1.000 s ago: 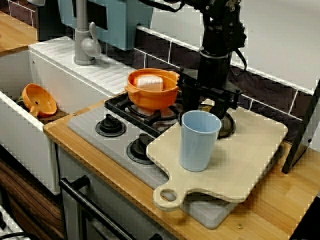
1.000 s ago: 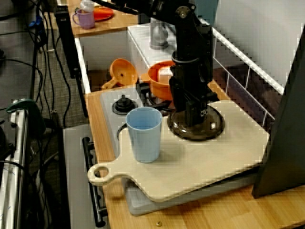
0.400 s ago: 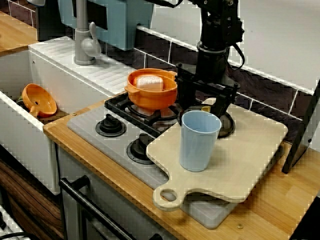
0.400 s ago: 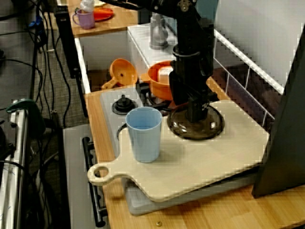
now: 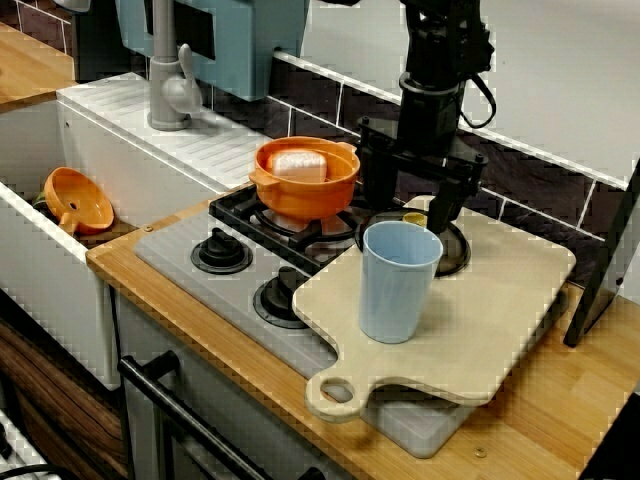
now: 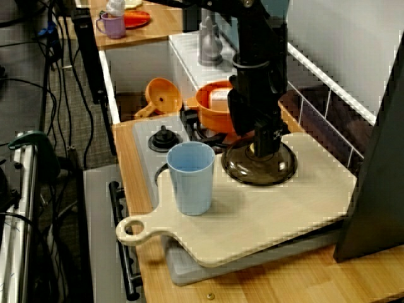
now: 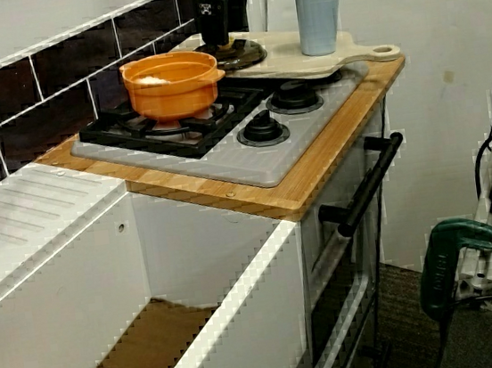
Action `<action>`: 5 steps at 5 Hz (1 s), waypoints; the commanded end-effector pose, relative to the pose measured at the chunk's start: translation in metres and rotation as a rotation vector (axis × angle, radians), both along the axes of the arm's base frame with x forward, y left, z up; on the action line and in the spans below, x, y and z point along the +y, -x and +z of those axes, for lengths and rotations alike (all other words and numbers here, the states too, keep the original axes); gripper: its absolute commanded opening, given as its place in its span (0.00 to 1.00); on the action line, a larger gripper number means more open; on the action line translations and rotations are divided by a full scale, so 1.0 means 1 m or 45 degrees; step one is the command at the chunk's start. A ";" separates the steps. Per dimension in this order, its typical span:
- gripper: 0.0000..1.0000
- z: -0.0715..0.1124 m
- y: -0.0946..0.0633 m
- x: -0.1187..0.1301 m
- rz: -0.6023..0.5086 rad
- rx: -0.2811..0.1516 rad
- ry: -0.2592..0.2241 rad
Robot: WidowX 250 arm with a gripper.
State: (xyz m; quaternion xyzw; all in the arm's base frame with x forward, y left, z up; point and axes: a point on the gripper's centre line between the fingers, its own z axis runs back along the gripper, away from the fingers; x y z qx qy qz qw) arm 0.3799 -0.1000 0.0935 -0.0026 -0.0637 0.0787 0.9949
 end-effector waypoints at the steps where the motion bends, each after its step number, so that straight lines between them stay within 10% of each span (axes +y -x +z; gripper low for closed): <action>1: 1.00 0.013 -0.010 -0.001 0.027 -0.076 0.014; 3: 1.00 0.004 -0.015 -0.003 0.037 -0.080 -0.002; 5: 0.00 0.003 -0.012 -0.002 0.032 -0.074 0.015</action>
